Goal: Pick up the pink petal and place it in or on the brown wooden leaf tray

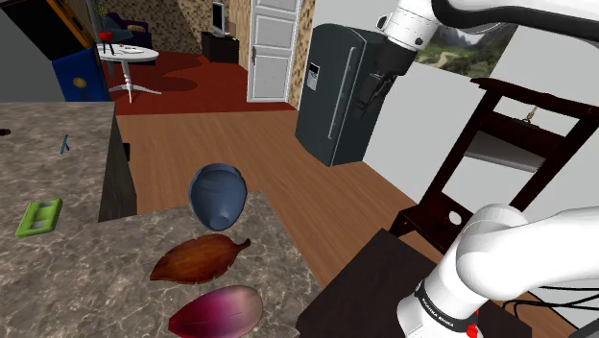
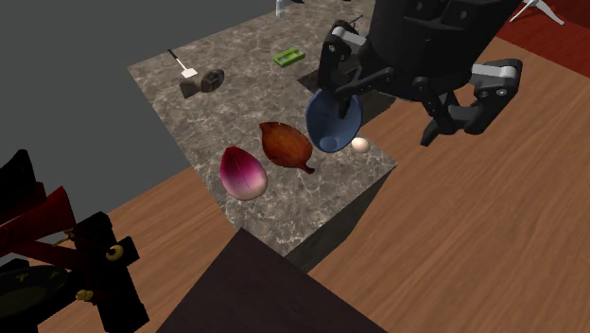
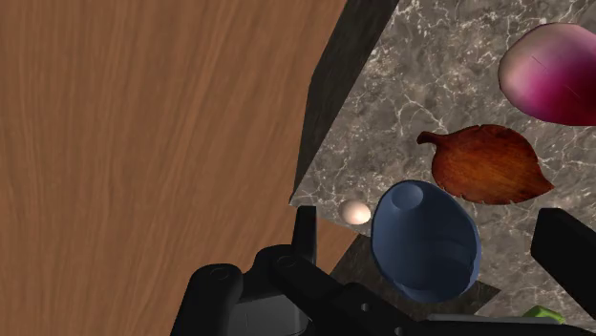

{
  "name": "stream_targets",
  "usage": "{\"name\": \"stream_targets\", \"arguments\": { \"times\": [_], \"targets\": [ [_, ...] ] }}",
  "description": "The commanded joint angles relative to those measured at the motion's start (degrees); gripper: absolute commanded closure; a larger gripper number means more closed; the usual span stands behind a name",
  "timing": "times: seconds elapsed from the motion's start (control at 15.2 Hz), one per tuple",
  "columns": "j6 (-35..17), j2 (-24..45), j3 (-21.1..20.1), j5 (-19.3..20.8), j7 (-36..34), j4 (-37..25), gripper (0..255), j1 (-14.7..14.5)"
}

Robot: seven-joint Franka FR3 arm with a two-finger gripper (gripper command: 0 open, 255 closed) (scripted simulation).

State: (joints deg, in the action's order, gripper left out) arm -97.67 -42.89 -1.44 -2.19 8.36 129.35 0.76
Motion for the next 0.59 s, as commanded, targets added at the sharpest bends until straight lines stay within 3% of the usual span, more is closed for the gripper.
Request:
{"name": "stream_targets", "arguments": {
  "times": [0.0,0.53],
  "targets": [
    [0.00,0.00,0.00,0.00,0.00,0.00,0,0.00],
    [-6.51,0.30,-14.29,1.15,-10.79,4.47,0,-2.37]
  ]
}}
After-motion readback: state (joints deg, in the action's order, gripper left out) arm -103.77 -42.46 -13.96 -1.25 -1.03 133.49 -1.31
